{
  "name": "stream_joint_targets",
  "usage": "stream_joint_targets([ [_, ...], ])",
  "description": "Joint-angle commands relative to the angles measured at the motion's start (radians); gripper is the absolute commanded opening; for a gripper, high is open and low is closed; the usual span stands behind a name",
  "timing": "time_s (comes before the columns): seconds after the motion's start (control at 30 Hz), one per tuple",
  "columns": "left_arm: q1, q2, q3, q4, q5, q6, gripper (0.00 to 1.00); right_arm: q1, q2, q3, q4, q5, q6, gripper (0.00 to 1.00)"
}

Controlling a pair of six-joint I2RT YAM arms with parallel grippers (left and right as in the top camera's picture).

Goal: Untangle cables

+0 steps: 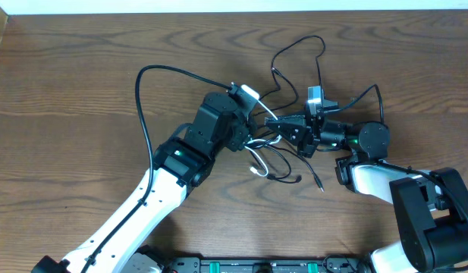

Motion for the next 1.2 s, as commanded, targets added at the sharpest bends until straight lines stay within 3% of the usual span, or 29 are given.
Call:
stream_joint_targets([
  [0.0,0.004,-0.002,0.017,0.024,0.055,0.010,0.79,-0.005,0.005,0.000,0.043,0.015,0.012,0.01],
  [0.43,0.004,0.011,0.017,0.125,0.050,0.009,0.82,-0.004,0.005,0.000,0.043,0.009,0.020,0.01],
  [0.67,0.004,0.011,0.017,0.098,0.050,0.001,0.83,-0.022,0.005,0.000,0.026,0.008,0.020,0.01],
  [0.83,0.004,0.011,0.017,0.013,0.051,-0.027,0.83,-0.068,0.005,0.000,-0.138,0.050,0.019,0.01],
  [1.17,0.004,0.014,0.016,-0.150,0.051,-0.208,0.84,-0.148,0.005,0.000,-0.649,0.290,0.019,0.05],
])
